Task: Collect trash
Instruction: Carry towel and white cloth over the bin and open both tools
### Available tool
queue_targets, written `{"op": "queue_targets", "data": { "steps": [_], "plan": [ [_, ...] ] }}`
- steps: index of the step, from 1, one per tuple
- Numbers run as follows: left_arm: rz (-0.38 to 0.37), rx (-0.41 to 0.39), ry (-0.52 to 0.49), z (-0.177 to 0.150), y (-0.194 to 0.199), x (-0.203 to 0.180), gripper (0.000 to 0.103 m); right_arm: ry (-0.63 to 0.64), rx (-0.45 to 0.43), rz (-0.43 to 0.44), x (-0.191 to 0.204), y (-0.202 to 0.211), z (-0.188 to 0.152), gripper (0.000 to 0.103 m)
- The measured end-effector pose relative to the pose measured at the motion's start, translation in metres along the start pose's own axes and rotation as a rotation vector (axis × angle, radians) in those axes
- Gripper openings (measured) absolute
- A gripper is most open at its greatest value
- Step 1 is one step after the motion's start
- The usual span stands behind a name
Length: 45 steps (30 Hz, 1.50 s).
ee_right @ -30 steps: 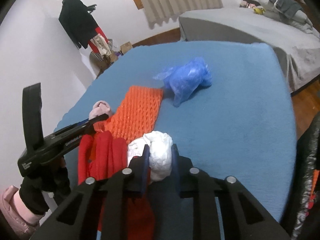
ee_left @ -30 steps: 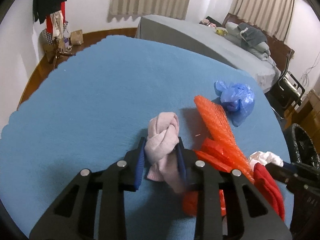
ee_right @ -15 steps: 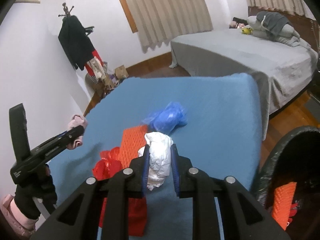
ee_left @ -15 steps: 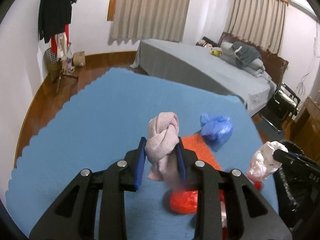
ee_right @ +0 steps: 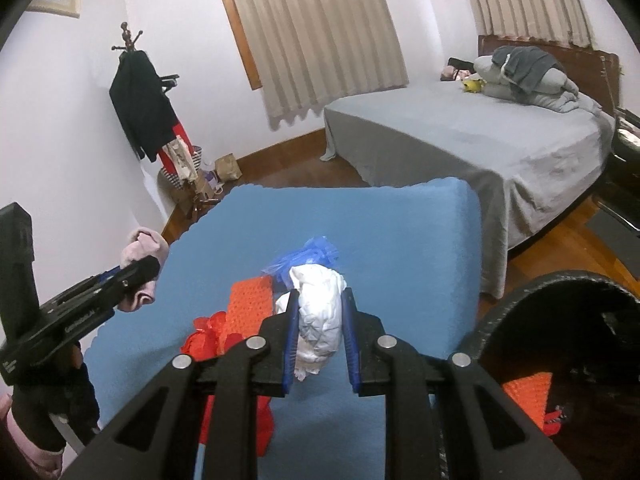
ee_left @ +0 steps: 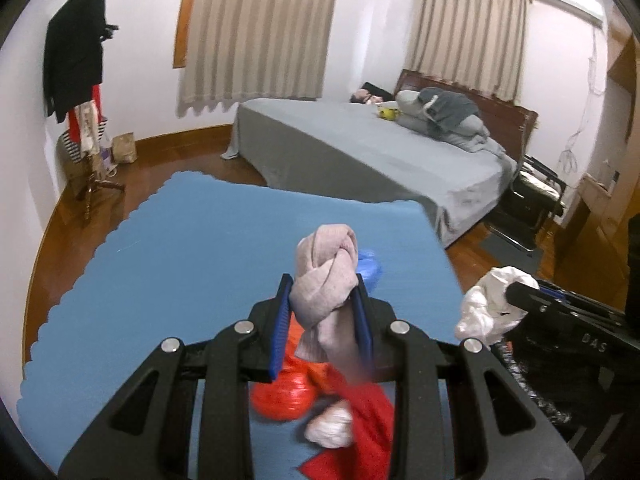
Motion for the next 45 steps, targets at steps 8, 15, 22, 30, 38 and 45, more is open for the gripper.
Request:
{"op": "queue_targets", "data": {
  "steps": [8,15,22,30,38,45],
  "plan": [
    [-0.051,-0.008,-0.049,0.000,0.006,-0.037,0.028,-0.038,-0.033,-0.034,-0.023,0.026,-0.003,0.020],
    [-0.100,-0.004,-0.089,-0.003,0.008,-0.072,0.028,-0.063,-0.058,-0.079,-0.041,0.048,-0.012,0.020],
    [-0.155,-0.006,-0.142,-0.007,0.014,-0.108,0.028,-0.111,-0.081,-0.130,-0.068,0.073,-0.024,0.020],
    [-0.225,-0.017,-0.219,-0.013,0.022,-0.160,0.028,-0.169,-0.108,-0.197,-0.101,0.100,-0.036,0.020],
    [-0.282,-0.024,-0.288,-0.018,0.024,-0.203,0.028,-0.212,-0.132,-0.262,-0.133,0.125,-0.050,0.020],
    [-0.319,-0.022,-0.348,-0.023,0.021,-0.235,0.028,-0.255,-0.140,-0.300,-0.154,0.141,-0.064,0.020]
  ]
}}
Point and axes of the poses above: each gripper's, at about its wrist camera, not at the fingertips, and y roughly against the way its jaws point, x to its left, z to its top, the point moved 5 cm from there along -y, roughly the way its jaws point, and after that the axes turned 13 degrees about x, right-handed, at the moved point
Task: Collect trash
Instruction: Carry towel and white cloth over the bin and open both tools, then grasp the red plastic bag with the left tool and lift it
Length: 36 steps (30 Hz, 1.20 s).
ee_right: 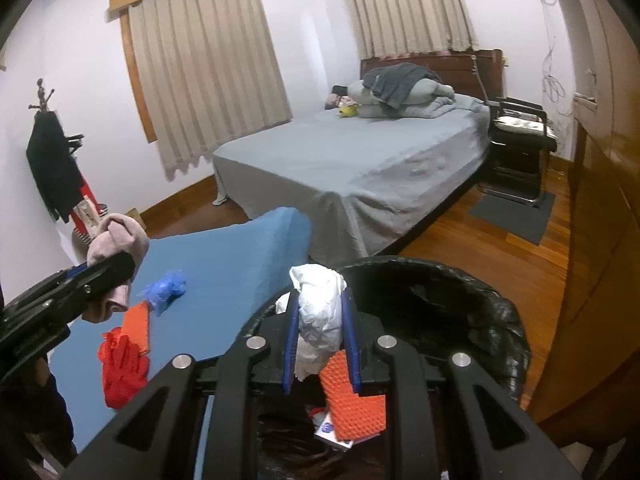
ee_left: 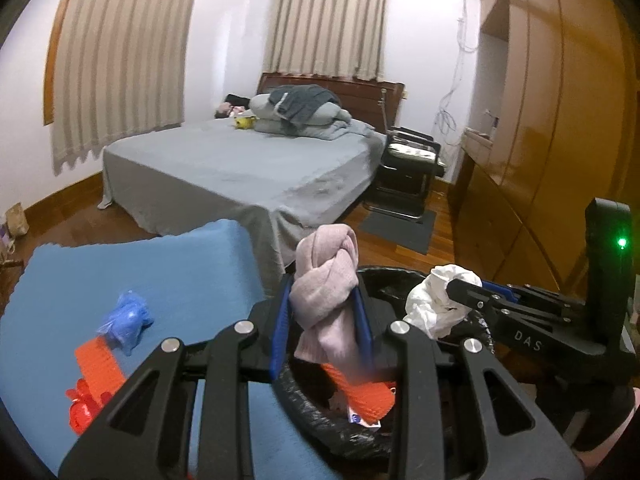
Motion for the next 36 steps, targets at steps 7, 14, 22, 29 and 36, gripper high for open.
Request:
{"op": "queue_targets", "data": {
  "steps": [7,14,22,29,36],
  "plan": [
    [-0.062,0.030,-0.028,0.001,-0.025,-0.018,0.028,-0.038,0.012,-0.038,-0.023,0.000,-0.004,0.020],
    [-0.129,0.085,-0.047,-0.005,-0.058,-0.038,0.028,-0.074,0.037,-0.059,-0.046,-0.007,-0.012,0.020],
    [-0.184,0.138,-0.061,-0.012,-0.087,-0.048,0.042,-0.112,0.077,-0.092,-0.064,-0.019,-0.022,0.025],
    [-0.156,0.126,-0.039,-0.015,-0.083,-0.034,0.060,-0.129,0.072,-0.109,-0.070,-0.017,-0.026,0.051],
    [-0.075,0.091,-0.005,-0.010,-0.059,0.004,0.081,-0.137,0.039,-0.091,-0.056,-0.012,-0.024,0.095]
  ]
}}
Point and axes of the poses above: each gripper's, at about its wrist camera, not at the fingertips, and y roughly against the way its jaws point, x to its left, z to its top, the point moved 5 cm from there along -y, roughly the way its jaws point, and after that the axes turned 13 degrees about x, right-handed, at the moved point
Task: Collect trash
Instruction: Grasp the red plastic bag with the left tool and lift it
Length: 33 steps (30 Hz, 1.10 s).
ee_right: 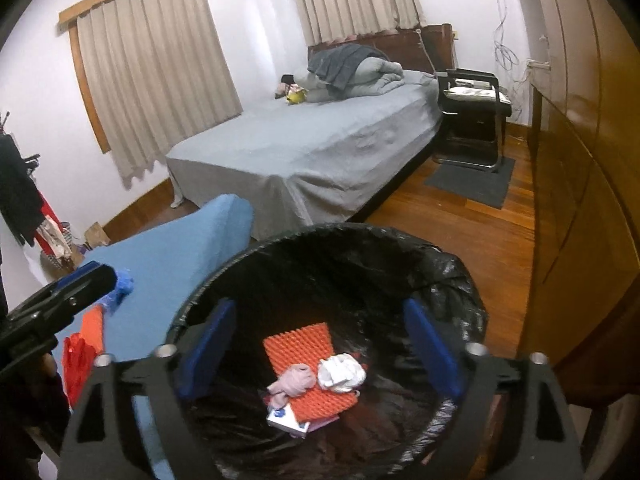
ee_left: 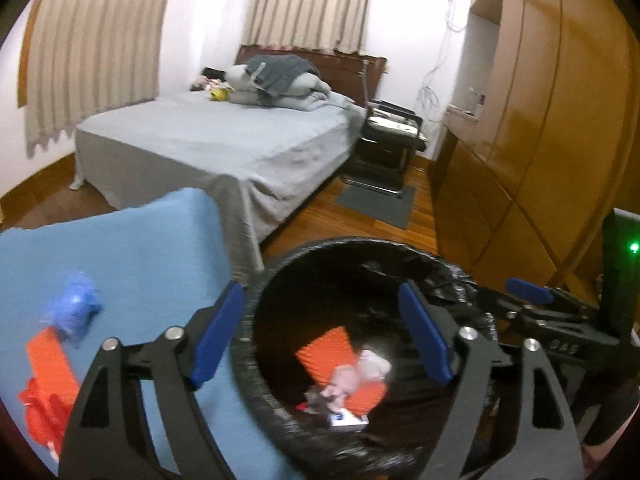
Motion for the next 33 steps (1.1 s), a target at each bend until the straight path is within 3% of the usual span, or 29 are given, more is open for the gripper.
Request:
{"op": "queue_targets", "data": {
  "steps": [5,13,18,24,33],
  "plan": [
    [0.063,-0.030,0.065,-0.008,0.028,0.042,0.086,0.032,0.002,0.038,0.028,-0.002,-0.002,0.097],
    [0.260,-0.064,0.184,-0.042,0.081,0.130,0.086,0.159,0.031,0.134,0.105,-0.026,-0.011,0.097],
    [0.383,-0.036,0.243,-0.075,0.101,0.184,0.084,0.233,0.059,0.197,0.157,-0.046,-0.022,0.097],
    [0.444,0.023,0.346,-0.111,0.104,0.239,0.076,0.305,0.105,0.229,0.201,-0.071,-0.041,0.097],
    [0.414,0.102,0.420,-0.139,0.081,0.271,0.068,0.350,0.144,0.238,0.227,-0.089,-0.052,0.093]
  ]
}}
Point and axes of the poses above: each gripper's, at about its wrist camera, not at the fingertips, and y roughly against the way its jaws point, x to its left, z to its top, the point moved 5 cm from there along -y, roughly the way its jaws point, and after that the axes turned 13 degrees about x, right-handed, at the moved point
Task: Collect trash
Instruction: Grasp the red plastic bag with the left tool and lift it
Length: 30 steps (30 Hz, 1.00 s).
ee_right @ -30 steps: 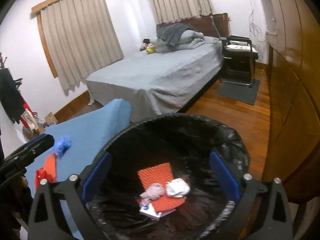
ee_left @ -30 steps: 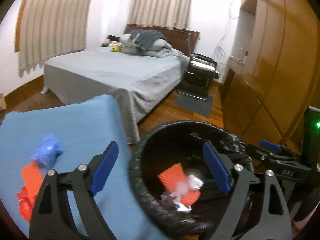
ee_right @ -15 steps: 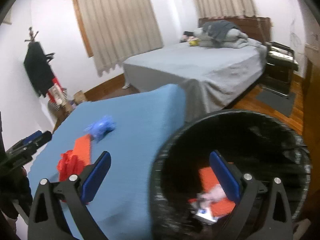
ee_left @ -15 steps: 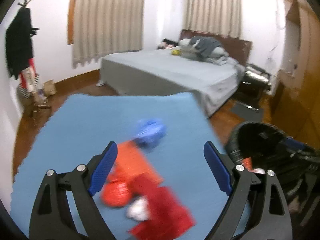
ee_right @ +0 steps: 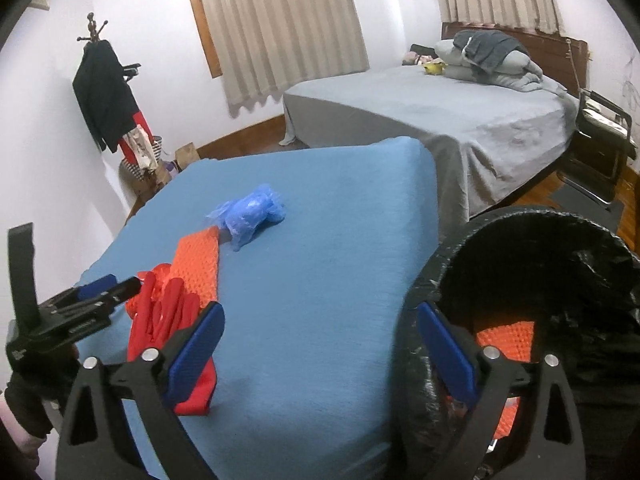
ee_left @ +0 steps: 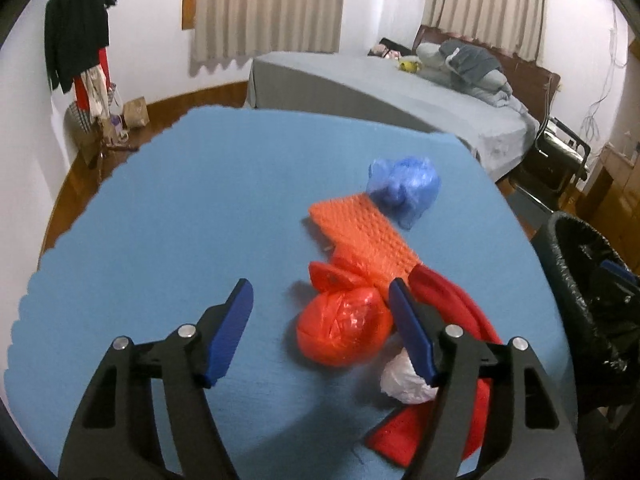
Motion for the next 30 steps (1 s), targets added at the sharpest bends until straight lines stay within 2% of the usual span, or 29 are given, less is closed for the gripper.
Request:
{"op": "queue_targets", "data": {
  "steps": [5,8,9,10,12,18,23,30],
  "plan": [
    [-0.017,0.040,0.005,-0.004,-0.020,-0.008,0.064,0.016,0.018,0.001,0.002,-0.004,-0.001,0.091],
    [-0.044,0.065,0.001,-0.005,-0.028,-0.012,0.052,0.025,0.028,0.003,0.003,-0.006,-0.002,0.090],
    [-0.065,0.079,-0.001,-0.005,-0.031,-0.014,0.044,0.027,0.031,0.004,0.004,-0.007,-0.002,0.089],
    [-0.077,0.083,0.001,-0.006,-0.033,-0.016,0.039,0.028,0.034,0.007,0.005,-0.007,-0.003,0.089],
    [-0.097,0.083,0.010,-0.007,-0.034,-0.015,0.036,0.034,0.036,0.008,0.009,-0.009,-0.003,0.089],
    [-0.111,0.025,0.030,-0.004,-0.012,-0.007,0.036,0.044,0.030,0.015,0.018,-0.010,0.003,0.088],
    [-0.092,-0.026,0.048,0.008,0.009,0.003,0.037,0.049,0.020,0.028,0.027,-0.016,0.014,0.088],
    [-0.063,-0.078,0.055,0.041,0.010,0.009,0.037,0.057,-0.008,0.043,0.046,-0.039,0.054,0.088]
  ]
}}
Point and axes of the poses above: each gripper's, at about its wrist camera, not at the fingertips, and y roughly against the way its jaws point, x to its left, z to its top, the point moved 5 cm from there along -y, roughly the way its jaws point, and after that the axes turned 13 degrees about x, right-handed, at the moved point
